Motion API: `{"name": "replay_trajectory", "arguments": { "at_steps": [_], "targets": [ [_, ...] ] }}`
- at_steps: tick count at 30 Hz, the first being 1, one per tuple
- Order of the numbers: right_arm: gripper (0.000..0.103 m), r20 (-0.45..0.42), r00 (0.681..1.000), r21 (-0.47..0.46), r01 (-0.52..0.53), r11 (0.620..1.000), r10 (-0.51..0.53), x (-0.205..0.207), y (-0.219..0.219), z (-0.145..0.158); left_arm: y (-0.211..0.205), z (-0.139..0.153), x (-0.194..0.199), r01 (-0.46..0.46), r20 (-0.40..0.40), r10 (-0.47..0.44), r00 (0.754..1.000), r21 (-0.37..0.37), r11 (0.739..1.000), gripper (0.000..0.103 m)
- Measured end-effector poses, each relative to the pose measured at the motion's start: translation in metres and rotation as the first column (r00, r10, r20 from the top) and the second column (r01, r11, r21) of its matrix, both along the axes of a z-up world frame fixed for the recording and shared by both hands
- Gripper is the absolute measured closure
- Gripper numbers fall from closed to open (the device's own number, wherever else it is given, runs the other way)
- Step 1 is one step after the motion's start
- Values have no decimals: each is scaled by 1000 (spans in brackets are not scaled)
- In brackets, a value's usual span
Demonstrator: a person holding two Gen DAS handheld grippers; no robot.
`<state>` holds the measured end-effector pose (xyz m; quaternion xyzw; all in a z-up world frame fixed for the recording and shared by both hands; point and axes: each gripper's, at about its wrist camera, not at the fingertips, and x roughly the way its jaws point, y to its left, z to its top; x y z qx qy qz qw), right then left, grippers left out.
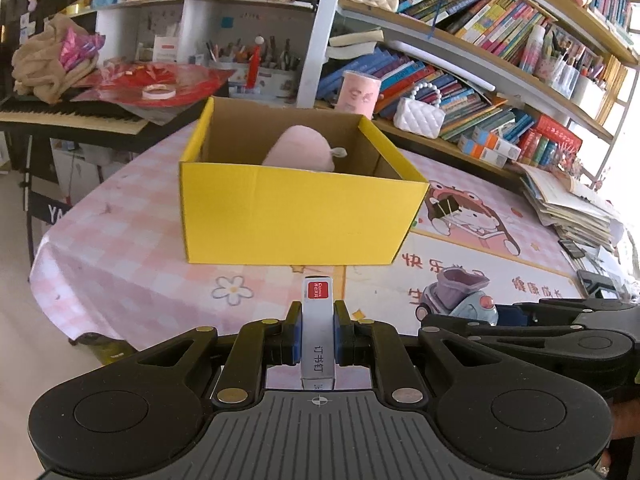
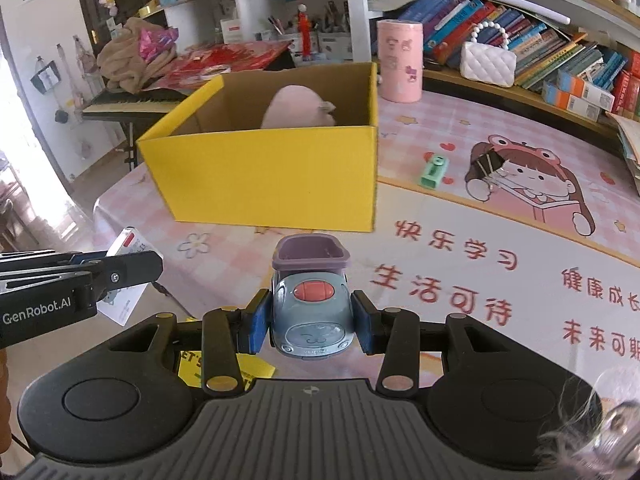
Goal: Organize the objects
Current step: 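Carry the white box with the left tool while the right tool carries the toy car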
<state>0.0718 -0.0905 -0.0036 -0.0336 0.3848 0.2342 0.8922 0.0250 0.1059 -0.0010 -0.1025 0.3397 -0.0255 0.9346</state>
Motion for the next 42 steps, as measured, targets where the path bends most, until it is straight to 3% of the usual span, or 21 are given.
{"name": "replay_trajectory", "arguments": {
  "at_steps": [14,23,35,42],
  "targets": [
    [63,34,999,-5,16,1000,-16,-29,36,7,30,6,-20,22,45,-23,999,10,1000,90],
    [63,47,999,-36,-2,999,4,-23,45,12,33,13,-8,32,76,-31,997,-9,999,90],
    [63,206,978,39,4,999,-11,55,42,56,31,52,63,-38,189,35,981,12,999,90],
    [63,250,967,18,-56,998,49,112,51,60,27,52,115,-92,185,87,979,19,996,90]
  ]
}}
